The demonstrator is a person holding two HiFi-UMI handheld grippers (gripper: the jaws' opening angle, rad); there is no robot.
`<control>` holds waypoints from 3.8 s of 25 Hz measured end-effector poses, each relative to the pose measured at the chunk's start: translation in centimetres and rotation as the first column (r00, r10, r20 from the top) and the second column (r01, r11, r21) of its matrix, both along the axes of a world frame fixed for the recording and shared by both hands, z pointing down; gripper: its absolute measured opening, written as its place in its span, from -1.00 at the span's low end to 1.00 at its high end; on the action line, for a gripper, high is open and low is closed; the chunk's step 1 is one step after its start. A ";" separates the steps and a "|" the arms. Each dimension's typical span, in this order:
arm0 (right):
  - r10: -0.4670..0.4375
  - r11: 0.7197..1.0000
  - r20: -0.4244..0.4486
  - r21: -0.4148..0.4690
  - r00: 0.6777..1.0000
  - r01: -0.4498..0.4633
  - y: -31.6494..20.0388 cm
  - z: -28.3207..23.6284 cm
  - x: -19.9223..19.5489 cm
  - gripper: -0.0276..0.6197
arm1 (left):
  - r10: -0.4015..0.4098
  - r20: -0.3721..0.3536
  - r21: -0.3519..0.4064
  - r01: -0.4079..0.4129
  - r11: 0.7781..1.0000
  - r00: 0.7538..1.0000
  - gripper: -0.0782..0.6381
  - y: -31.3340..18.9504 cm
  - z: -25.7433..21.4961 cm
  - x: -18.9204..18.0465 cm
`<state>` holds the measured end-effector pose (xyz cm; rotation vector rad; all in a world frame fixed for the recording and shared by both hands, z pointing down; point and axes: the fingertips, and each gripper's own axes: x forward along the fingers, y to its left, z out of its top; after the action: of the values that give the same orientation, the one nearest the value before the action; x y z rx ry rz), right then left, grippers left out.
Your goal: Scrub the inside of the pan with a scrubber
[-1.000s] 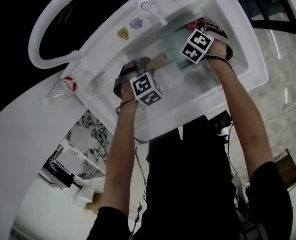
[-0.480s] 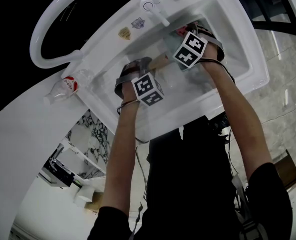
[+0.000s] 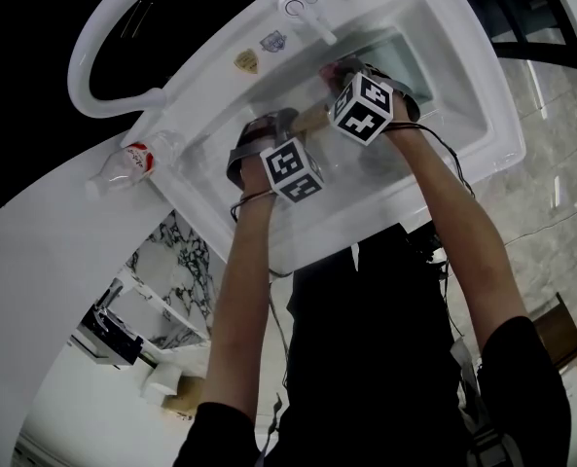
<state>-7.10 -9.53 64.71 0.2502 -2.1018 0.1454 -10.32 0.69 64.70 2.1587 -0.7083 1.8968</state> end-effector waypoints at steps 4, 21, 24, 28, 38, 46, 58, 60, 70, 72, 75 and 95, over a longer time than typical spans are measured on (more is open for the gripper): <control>0.014 1.000 0.021 -0.029 1.000 -0.013 0.8 -0.8 0.5 -0.78 | 0.001 0.011 0.018 -0.001 1.000 1.000 -0.46 -0.2 0.0 -0.1; 0.048 0.994 0.088 -0.107 0.995 -0.039 6.0 -7.4 4.2 -0.78 | -0.127 -0.048 0.120 0.132 0.984 0.991 -0.25 1.3 -3.6 -1.1; 0.069 0.994 0.089 -0.089 0.994 -0.061 6.5 -8.8 4.6 -0.78 | -0.140 -0.066 0.155 0.148 0.977 0.988 -0.25 1.7 -5.3 -1.4; 0.104 0.993 0.110 -0.067 0.988 -0.097 7.5 -11.4 5.2 -0.78 | -0.152 -0.112 0.200 0.172 0.965 0.982 -0.25 2.5 -8.0 -0.7; 0.144 0.988 0.128 0.037 0.981 -0.150 10.4 -16.6 6.8 -0.78 | -0.114 -0.197 0.309 0.172 0.935 0.974 -0.36 4.8 -13.2 1.9; 0.165 0.981 0.117 0.088 0.979 -0.176 14.6 -18.5 7.6 -0.78 | -0.097 -0.246 0.345 0.181 0.921 0.964 -0.50 8.0 -15.1 2.7; 0.232 0.970 0.249 0.018 0.940 -0.244 20.1 -22.5 7.6 -0.78 | -0.139 -0.394 0.340 0.285 0.896 0.908 -0.65 12.3 -19.0 2.5; 0.261 0.963 0.319 -0.023 0.911 -0.267 20.0 -24.4 8.2 -0.78 | -0.143 -0.428 0.352 0.310 0.883 0.892 -0.65 12.1 -20.5 2.8; 0.335 0.922 0.598 -0.048 0.729 -0.384 18.4 -34.4 12.7 -0.78 | -0.103 -0.589 0.422 0.414 0.807 0.802 -0.65 10.6 -29.3 4.4; 0.331 0.914 0.632 -0.031 0.700 -0.405 18.0 -36.5 13.7 -0.78 | -0.088 -0.628 0.429 0.439 0.790 0.773 -0.65 10.4 -31.5 4.8; 0.319 0.900 0.689 -0.007 0.650 -0.435 17.5 -39.9 14.8 -0.78 | -0.052 -0.686 0.436 0.468 0.768 0.725 -0.65 10.2 -35.1 5.2; 0.158 0.909 0.927 -0.002 0.341 -0.416 21.4 -51.5 15.1 -0.79 | 0.150 -0.874 0.440 0.622 0.648 0.462 -0.65 14.1 -51.5 3.3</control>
<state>7.99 11.86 13.17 0.8786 -3.2096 0.2978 -7.05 14.83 13.22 2.7189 -1.5609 0.0599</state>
